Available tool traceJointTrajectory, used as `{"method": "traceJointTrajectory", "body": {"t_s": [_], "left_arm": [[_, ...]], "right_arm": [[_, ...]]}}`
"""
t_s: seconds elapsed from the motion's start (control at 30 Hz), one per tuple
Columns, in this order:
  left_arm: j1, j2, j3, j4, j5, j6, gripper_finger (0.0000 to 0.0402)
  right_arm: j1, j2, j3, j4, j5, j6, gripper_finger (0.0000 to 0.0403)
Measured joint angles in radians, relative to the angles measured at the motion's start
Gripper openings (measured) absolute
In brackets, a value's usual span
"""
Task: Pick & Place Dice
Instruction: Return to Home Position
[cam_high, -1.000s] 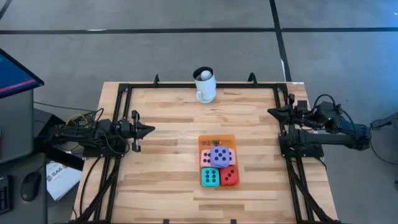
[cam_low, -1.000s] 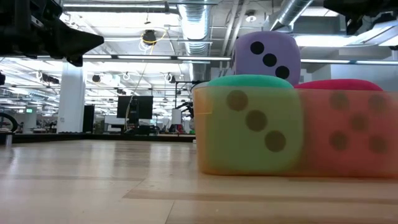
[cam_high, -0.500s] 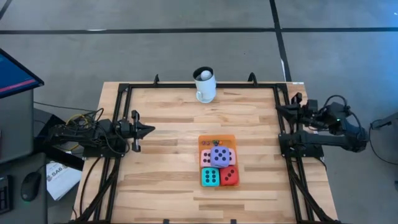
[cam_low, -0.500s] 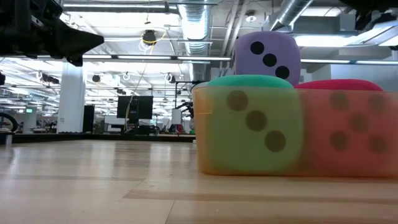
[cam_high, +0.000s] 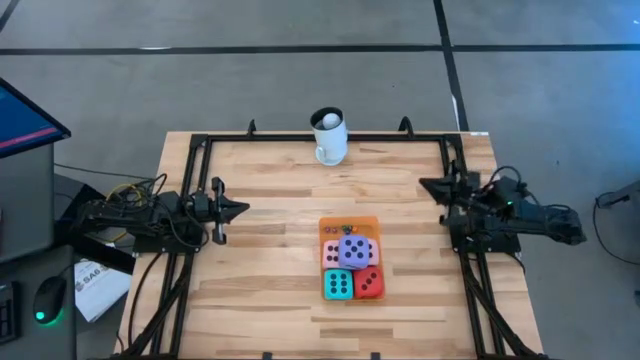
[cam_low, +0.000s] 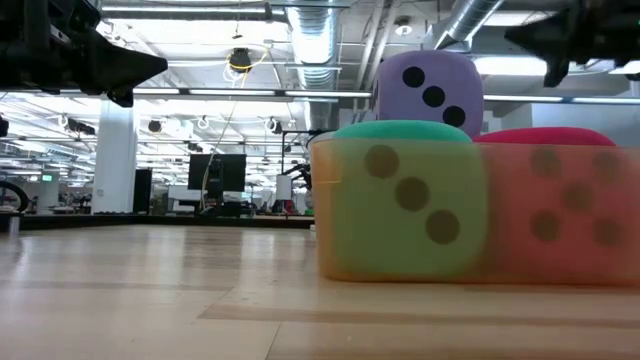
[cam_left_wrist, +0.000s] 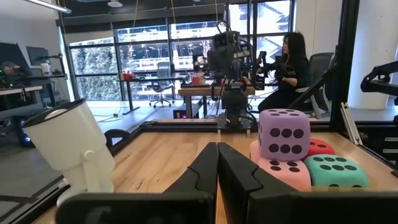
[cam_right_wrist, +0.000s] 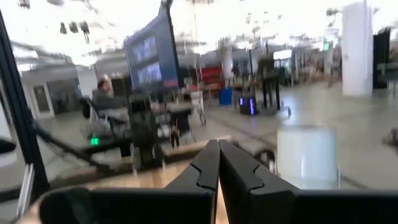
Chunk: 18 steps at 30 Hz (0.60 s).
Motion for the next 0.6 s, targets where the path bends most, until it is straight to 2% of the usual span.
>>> {"method": "traceJointTrajectory", "body": {"t_s": [0.6], "left_arm": [[0.0, 0.001, 0.0, -0.001, 0.003, 0.0, 0.0]], "right_arm": [[0.002, 0.0, -0.182, 0.074, -0.003, 0.015, 0.0005]]}}
